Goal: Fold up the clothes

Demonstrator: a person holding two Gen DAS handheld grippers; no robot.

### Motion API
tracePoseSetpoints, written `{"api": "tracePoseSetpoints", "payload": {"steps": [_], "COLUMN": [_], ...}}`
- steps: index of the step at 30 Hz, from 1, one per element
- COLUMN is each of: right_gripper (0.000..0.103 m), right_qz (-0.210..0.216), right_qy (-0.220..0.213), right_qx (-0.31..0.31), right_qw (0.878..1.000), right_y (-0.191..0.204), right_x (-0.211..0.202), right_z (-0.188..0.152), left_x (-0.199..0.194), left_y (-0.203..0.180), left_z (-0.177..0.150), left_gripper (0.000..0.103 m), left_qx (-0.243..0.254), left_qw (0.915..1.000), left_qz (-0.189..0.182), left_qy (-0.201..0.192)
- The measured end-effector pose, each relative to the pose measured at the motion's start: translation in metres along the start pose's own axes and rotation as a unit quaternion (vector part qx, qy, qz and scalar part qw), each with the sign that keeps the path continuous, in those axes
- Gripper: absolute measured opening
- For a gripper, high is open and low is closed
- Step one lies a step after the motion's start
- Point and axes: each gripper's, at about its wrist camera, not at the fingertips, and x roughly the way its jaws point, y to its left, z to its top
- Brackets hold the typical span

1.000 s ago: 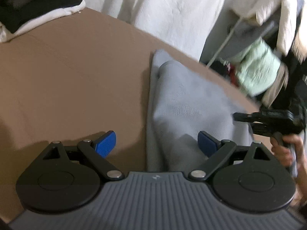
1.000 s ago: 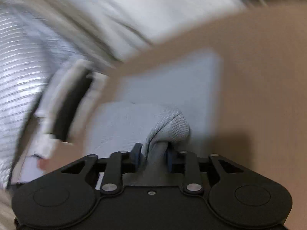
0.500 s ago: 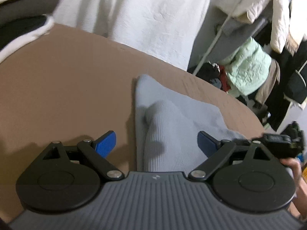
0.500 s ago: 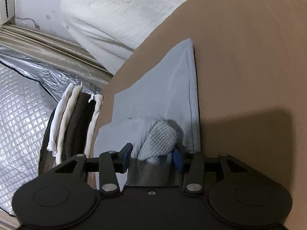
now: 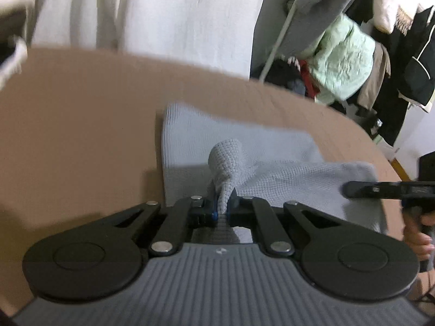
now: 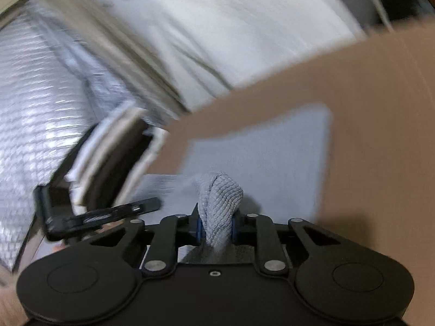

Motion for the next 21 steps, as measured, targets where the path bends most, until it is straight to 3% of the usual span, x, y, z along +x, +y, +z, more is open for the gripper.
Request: {"api": "tracePoseSetpoints", "payload": {"steps": [4,6,7,8,9,10,13,19,21], "right_gripper": [0.021,0.021,0.026,0.041,0.047,0.048,0.045,0.053,0.053], "right_qz": [0.016,0.006,0.0,-0.007,-0.015,-0.022,-0.044,-0.087,-0.078], "right_qy": [-0.036,-0.048,-0.053,-0.052,-0.052,-0.051,-0.049,-0.043,-0.012], "right_qx": [-0.076,-0.037,-0.019,-0.003,0.012,0.027,0.073,0.163,0.151], "right_qw": [0.996,0.998,0.998,0.999,0.998,0.998,0.995,0.982,0.985], "right_y": [0.027,0.009,0.001,-0.007,-0.015,-0.023,-0.047,-0.094,-0.087], "right_x": [-0.01,-0.002,0.002,0.002,0.003,0.004,0.005,0.009,0.019], "right_z": [0.026,0.042,0.049,0.048,0.047,0.046,0.043,0.037,0.033], "left_x": [-0.017,0.0,0.012,0.021,0.028,0.036,0.059,0.038,0.03], "left_y": [-0.012,-0.01,-0.007,-0.006,-0.004,-0.003,0.001,-0.002,-0.008], "left_z": [0.041,0.056,0.06,0.056,0.05,0.044,0.025,-0.002,-0.012], "left_gripper": [0.005,0.007,0.017,0.036,0.05,0.059,0.06,0.063,0.064], "left_qx": [0.033,0.035,0.032,0.031,0.029,0.028,0.023,0.003,0.0], "left_qw": [0.9972,0.9965,0.9963,0.9963,0.9959,0.9949,0.9883,0.9864,0.9853], "left_qz": [-0.006,0.02,0.04,0.058,0.076,0.094,0.148,0.15,0.151], "left_qy": [-0.067,-0.073,-0.069,-0.054,-0.038,-0.021,0.029,0.068,0.079]}}
